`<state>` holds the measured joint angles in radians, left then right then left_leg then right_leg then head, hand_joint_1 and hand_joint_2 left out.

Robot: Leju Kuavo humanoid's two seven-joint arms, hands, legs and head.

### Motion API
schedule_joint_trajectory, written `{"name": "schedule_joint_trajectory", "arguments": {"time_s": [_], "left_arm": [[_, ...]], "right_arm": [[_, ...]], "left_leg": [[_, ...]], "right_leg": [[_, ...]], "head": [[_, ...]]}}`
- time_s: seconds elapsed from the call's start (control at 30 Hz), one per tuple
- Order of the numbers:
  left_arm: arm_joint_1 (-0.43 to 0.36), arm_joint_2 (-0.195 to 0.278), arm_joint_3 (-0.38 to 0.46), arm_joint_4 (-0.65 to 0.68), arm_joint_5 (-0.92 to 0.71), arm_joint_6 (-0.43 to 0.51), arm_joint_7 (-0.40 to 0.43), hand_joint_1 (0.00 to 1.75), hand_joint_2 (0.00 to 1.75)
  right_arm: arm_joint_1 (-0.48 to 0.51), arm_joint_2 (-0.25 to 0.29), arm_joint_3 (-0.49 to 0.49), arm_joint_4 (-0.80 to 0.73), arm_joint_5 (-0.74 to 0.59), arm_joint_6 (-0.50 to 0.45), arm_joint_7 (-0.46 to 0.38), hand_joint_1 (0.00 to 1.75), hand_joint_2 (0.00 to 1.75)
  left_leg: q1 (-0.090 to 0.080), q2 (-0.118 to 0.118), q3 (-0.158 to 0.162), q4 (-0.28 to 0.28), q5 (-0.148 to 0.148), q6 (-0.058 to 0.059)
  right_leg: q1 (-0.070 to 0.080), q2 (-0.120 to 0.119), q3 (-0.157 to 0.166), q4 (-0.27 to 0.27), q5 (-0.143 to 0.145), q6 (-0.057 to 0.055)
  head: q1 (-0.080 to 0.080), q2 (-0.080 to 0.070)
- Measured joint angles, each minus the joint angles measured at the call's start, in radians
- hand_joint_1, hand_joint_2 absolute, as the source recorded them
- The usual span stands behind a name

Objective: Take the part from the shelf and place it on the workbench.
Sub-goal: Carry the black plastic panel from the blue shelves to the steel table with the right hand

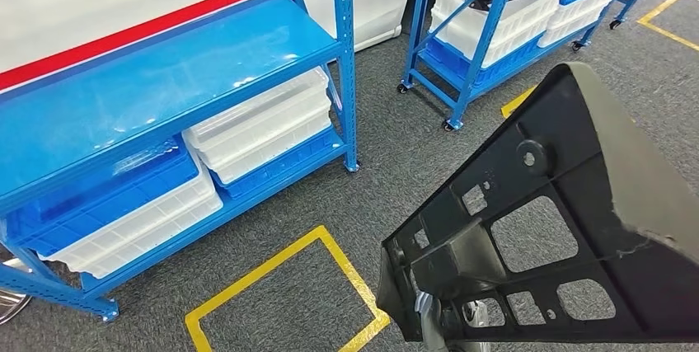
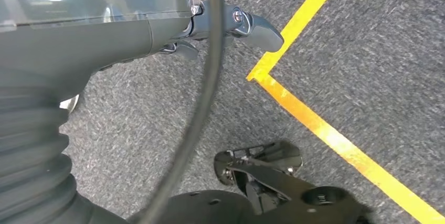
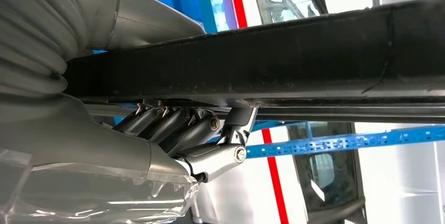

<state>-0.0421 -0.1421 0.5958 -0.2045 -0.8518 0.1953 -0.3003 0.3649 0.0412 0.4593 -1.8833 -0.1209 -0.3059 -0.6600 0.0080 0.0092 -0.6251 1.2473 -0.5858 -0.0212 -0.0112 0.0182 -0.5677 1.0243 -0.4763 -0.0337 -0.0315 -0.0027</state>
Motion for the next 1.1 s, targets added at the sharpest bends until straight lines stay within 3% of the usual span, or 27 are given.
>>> {"name": "schedule_joint_trajectory", "arguments": {"time_s": [0.07, 0.13, 0.23, 0.3, 0.4, 0.43, 0.47, 0.5, 0.6, 0.67, 0.77, 0.83, 0.9, 0.93, 0.97, 1.0, 1.1], "left_arm": [[-0.001, 0.0, 0.0, 0.0, 0.0, 0.0, 0.0, 0.0, 1.75], [-0.001, 0.0, 0.001, 0.0, 0.0, 0.0, 0.0, 0.0, 1.75], [-0.002, 0.0, 0.001, 0.0, 0.0, 0.0, 0.0, 0.0, 1.75], [-0.002, -0.001, 0.001, 0.0, 0.0, 0.0, 0.0, 0.0, 1.75], [-0.002, 0.0, 0.001, 0.0, 0.0, -0.001, 0.0, 0.0, 1.75], [-0.002, 0.0, 0.001, 0.0, 0.0, -0.002, 0.0, 0.0, 1.75], [-0.002, 0.0, 0.001, 0.0, 0.0, -0.004, 0.0, 0.0, 1.75], [-0.003, 0.0, 0.001, 0.0, 0.0, -0.005, 0.0, 0.0, 1.75], [-0.004, -0.001, 0.001, 0.0, 0.0, -0.006, 0.0, 0.0, 1.75], [-0.004, -0.001, 0.001, 0.0, 0.0, -0.006, 0.0, 0.0, 1.75], [-0.006, 0.0, 0.001, 0.0, 0.0, -0.006, 0.0, 0.0, 1.75], [-0.007, 0.0, 0.001, 0.0, -0.001, -0.006, -0.001, 0.0, 1.75], [-0.006, 0.0, 0.001, 0.0, -0.003, -0.006, -0.001, 0.0, 1.75], [-0.004, 0.0, 0.001, 0.0, -0.003, -0.006, 0.0, 0.0, 1.75], [-0.003, 0.0, 0.001, 0.0, -0.003, -0.006, 0.0, 0.0, 1.75], [-0.002, 0.0, 0.001, 0.0, -0.003, -0.006, 0.0, 0.0, 1.75], [-0.003, 0.0, 0.001, 0.0, -0.003, -0.005, 0.0, 0.0, 1.75]], "right_arm": [[0.0, 0.0, 0.0, 0.0, 0.0, 0.0, 0.0, 1.75, 1.75], [-0.001, 0.0, 0.0, 0.0, 0.0, 0.0, 0.0, 1.75, 1.75], [0.0, 0.0, 0.0, 0.0, 0.0, 0.0, 0.0, 1.75, 1.75], [0.0, 0.0, -0.001, 0.0, 0.001, 0.0, 0.0, 1.75, 1.75], [-0.001, 0.0, -0.003, 0.0, 0.002, 0.0, 0.0, 1.75, 1.75], [0.0, 0.0, -0.003, 0.0, 0.002, 0.0, 0.0, 1.75, 1.75], [0.0, 0.0, -0.003, 0.0, 0.002, 0.0, 0.0, 1.75, 1.75], [0.0, 0.0, -0.003, 0.0, 0.002, 0.0, 0.0, 1.75, 1.75], [-0.001, 0.0, -0.003, 0.0, 0.002, 0.0, 0.0, 1.75, 1.75], [0.0, 0.0, -0.003, 0.0, 0.001, 0.0, 0.0, 1.75, 1.75], [0.002, 0.001, -0.003, 0.0, 0.001, 0.0, 0.0, 1.75, 1.75], [0.001, 0.002, -0.003, 0.0, 0.0, 0.001, 0.0, 1.75, 1.75], [0.001, 0.003, -0.003, 0.0, -0.001, 0.001, 0.0, 1.75, 1.75], [0.001, 0.003, -0.003, 0.0, -0.001, 0.001, 0.0, 1.75, 1.75], [0.001, 0.003, -0.003, 0.0, -0.001, 0.001, 0.0, 1.75, 1.75], [0.001, 0.003, -0.004, 0.0, -0.001, 0.001, 0.0, 1.75, 1.75], [0.001, 0.003, -0.004, 0.0, -0.001, 0.001, 0.0, 1.75, 1.75]], "left_leg": [[0.001, -0.015, 0.06, -0.131, 0.071, 0.006], [-0.001, -0.032, 0.098, -0.218, 0.095, 0.014], [-0.003, -0.027, 0.103, -0.24, 0.097, 0.029], [0.001, -0.017, 0.105, -0.251, 0.106, 0.044], [-0.002, 0.0, 0.103, -0.254, 0.11, 0.056], [-0.003, 0.006, 0.102, -0.253, 0.11, 0.056], [-0.004, 0.011, 0.102, -0.252, 0.109, 0.056], [-0.004, 0.017, 0.102, -0.25, 0.108, 0.055], [-0.008, 0.028, 0.102, -0.24, 0.099, 0.045], [-0.012, 0.035, 0.101, -0.234, 0.093, 0.035], [-0.011, 0.037, 0.098, -0.225, 0.083, 0.02], [-0.007, 0.018, 0.07, -0.158, 0.035, 0.009], [-0.003, 0.004, 0.015, -0.032, -0.03, 0.003], [-0.002, 0.002, -0.008, 0.018, -0.047, 0.001], [-0.002, 0.001, -0.017, 0.039, -0.044, 0.001], [-0.002, 0.001, -0.009, 0.021, -0.022, 0.002], [-0.002, -0.021, 0.074, -0.164, 0.075, 0.012]], "right_leg": [[0.001, 0.012, 0.002, 0.002, 0.0, 0.003], [0.001, 0.021, -0.003, 0.004, 0.002, 0.013], [-0.002, 0.029, -0.011, 0.004, 0.007, 0.032], [-0.002, 0.015, -0.026, 0.037, -0.017, 0.042], [-0.004, -0.006, -0.105, 0.205, -0.106, 0.05], [-0.004, -0.007, -0.126, 0.25, -0.118, 0.052], [-0.005, -0.009, -0.132, 0.263, -0.112, 0.054], [-0.005, -0.012, -0.118, 0.238, -0.089, 0.054], [0.0, -0.041, -0.027, 0.061, -0.012, 0.044], [0.006, -0.05, -0.006, 0.013, -0.007, 0.032], [0.005, -0.037, -0.009, 0.007, -0.002, 0.014], [0.0, -0.03, -0.009, 0.002, 0.003, 0.003], [0.001, -0.022, -0.011, 0.002, 0.003, -0.002], [0.002, -0.017, -0.012, 0.003, 0.003, -0.003], [0.002, -0.011, -0.011, 0.003, 0.003, -0.003], [0.002, -0.005, -0.01, 0.004, 0.003, -0.003], [0.003, 0.012, -0.008, 0.006, 0.003, 0.001]], "head": [[0.0, 0.0], [0.0, 0.0], [0.0, 0.0], [0.0, 0.0], [0.0, 0.0], [0.0, 0.0], [0.0, 0.0], [0.0, 0.0], [0.0, 0.0], [0.0, 0.0], [0.0, 0.0], [0.0, 0.0], [0.0, 0.0], [0.0, 0.0], [0.0, 0.0], [0.0, 0.0], [0.0, 0.0]]}}
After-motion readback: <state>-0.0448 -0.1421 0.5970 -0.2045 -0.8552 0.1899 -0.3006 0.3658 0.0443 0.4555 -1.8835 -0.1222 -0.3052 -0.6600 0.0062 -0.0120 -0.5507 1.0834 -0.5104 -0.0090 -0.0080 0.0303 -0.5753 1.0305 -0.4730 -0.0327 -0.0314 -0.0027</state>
